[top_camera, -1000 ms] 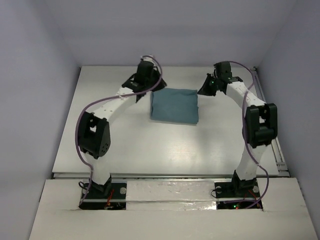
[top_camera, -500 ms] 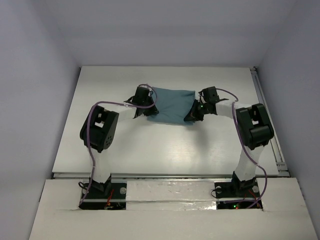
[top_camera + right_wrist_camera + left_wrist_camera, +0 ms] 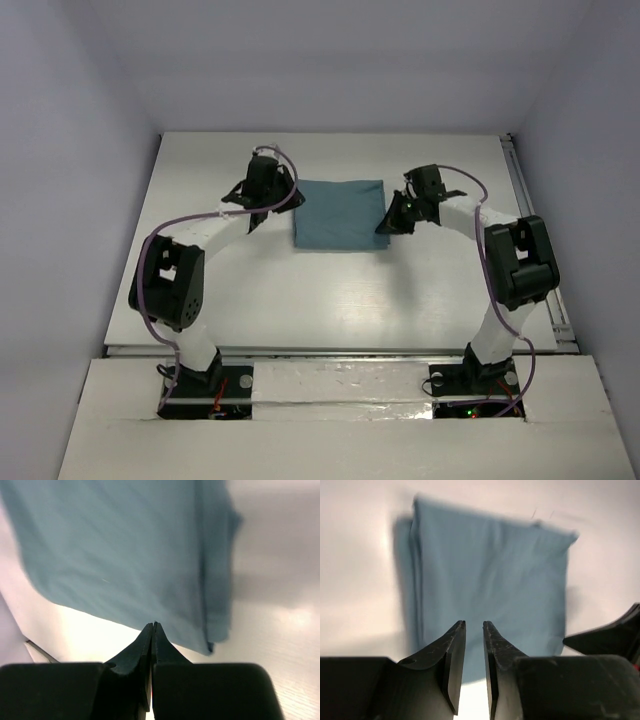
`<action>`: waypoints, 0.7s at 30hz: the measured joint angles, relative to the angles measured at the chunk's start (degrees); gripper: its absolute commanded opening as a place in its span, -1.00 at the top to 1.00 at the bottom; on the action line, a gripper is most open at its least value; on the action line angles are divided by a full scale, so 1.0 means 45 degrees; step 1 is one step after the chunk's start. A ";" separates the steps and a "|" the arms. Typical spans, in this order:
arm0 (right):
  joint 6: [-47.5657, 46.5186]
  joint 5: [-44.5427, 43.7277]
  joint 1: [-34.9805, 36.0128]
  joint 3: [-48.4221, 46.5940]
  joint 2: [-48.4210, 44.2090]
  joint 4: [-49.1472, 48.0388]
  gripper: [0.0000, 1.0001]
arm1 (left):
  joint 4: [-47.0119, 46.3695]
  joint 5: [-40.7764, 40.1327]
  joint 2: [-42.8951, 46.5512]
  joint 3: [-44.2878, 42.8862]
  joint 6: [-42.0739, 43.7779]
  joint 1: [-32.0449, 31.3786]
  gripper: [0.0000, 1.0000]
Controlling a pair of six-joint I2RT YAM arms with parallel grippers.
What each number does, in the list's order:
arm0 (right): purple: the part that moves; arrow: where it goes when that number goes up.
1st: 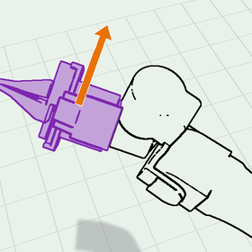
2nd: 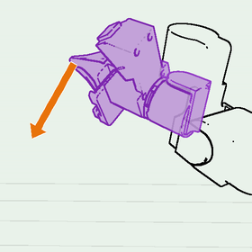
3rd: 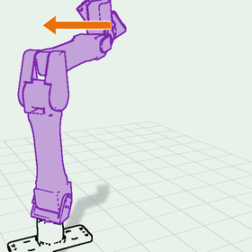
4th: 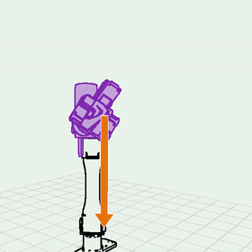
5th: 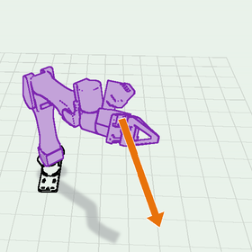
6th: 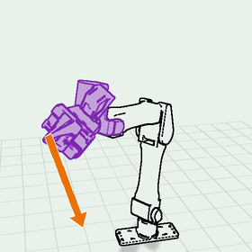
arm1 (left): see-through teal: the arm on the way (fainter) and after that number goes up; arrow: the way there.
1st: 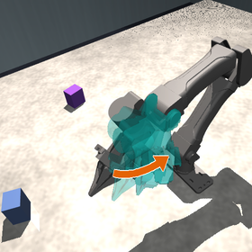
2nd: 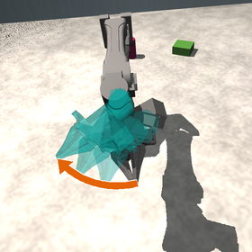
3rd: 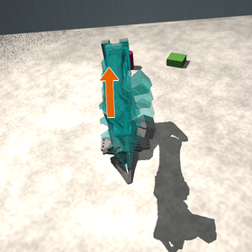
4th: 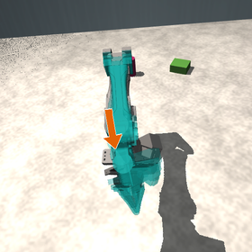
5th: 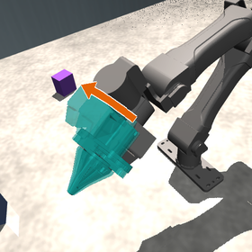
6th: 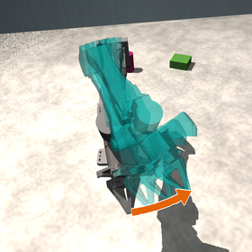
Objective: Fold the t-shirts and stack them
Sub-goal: Fold the long partially folded tshirt into a neat square
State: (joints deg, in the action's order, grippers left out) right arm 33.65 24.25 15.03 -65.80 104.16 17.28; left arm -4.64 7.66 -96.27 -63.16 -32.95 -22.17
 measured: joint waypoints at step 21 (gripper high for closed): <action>0.1010 0.1195 -0.1263 -0.8578 0.7038 0.0151 1.00 | 0.0306 0.0427 -0.7033 -0.6300 0.0219 0.2074 0.75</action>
State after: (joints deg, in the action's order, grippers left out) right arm 38.20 29.63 9.34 -104.40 135.83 17.96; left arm -3.27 9.58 -127.92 -91.50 -31.97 -12.84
